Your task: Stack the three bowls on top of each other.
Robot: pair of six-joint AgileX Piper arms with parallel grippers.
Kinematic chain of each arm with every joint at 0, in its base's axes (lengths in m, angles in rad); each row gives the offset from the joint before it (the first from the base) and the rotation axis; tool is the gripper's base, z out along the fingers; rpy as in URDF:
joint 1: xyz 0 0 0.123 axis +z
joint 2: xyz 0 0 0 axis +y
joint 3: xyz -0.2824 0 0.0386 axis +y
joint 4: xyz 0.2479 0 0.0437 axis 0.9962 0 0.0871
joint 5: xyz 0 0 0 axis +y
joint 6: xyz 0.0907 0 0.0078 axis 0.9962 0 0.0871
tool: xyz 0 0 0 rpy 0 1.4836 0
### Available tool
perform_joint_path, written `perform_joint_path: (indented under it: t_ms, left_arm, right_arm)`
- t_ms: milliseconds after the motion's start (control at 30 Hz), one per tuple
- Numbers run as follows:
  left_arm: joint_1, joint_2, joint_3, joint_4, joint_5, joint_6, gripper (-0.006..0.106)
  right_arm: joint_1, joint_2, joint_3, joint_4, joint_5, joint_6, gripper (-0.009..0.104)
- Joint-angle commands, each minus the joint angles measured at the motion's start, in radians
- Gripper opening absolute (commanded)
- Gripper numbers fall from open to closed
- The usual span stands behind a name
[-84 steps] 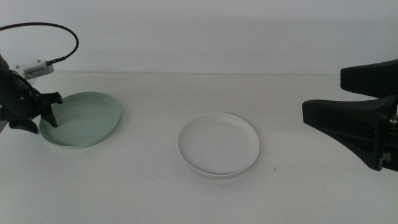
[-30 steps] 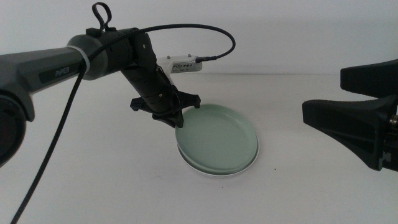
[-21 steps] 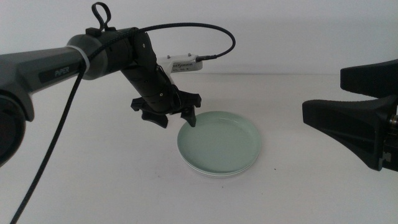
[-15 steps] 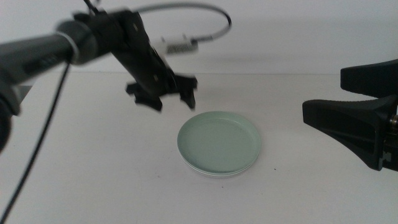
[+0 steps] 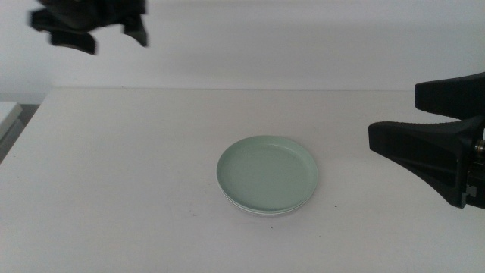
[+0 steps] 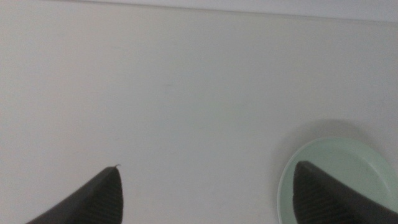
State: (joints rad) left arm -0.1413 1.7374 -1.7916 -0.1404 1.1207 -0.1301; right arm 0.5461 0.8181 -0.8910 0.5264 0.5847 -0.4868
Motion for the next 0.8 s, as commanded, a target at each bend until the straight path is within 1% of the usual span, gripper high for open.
perform_joint_path:
  t_ms: [0, 167, 233, 300, 367, 467, 533, 567, 633, 700, 767]
  left_arm:
    - [0.016, -0.076, 0.050, 0.013, -0.018, -0.018, 0.094]
    - [0.016, -0.240, 0.287, 0.008, -0.155, -0.007, 0.094]
    - [0.016, -0.323, 0.402, -0.003, -0.219, -0.005, 0.094]
    - [0.016, -0.411, 0.530, -0.003, -0.299, -0.005, 0.094]
    - [0.016, -0.488, 0.641, -0.003, -0.377, -0.005, 0.094]
    - [0.016, -0.593, 0.749, -0.003, -0.442, -0.005, 0.094]
    - [0.016, -0.649, 0.792, -0.001, -0.448, -0.005, 0.094]
    - [0.016, -0.674, 0.810, 0.001, -0.448, -0.002, 0.094]
    - [0.016, -0.716, 0.839, 0.008, -0.456, 0.003, 0.094]
    - [0.016, -0.761, 0.859, 0.028, -0.459, 0.003, 0.094]
    - [0.016, -0.799, 0.871, 0.051, -0.454, 0.003, 0.094]
  right_arm:
    - [0.002, -0.005, 0.002, 0.003, -0.009, -0.004, 0.093]
    - [0.002, -0.005, 0.002, 0.058, -0.008, -0.002, 0.093]
    - [0.002, -0.005, 0.002, 0.077, -0.008, 0.052, 0.093]
    - [0.002, 0.001, 0.002, 0.079, -0.008, 0.101, 0.093]
    - [0.002, 0.012, 0.002, 0.079, -0.008, 0.105, 0.093]
    - [0.002, 0.038, 0.002, 0.072, -0.015, 0.125, 0.093]
    - [0.002, 0.061, 0.002, 0.049, -0.036, 0.163, 0.093]
    - [0.002, 0.072, 0.002, 0.027, -0.046, 0.180, 0.093]
    - [0.002, 0.098, 0.002, -0.026, -0.077, 0.220, 0.093]
    - [-0.003, 0.122, 0.002, -0.087, -0.110, 0.294, 0.093]
    - [-0.029, 0.138, 0.000, -0.137, -0.134, 0.349, 0.093]
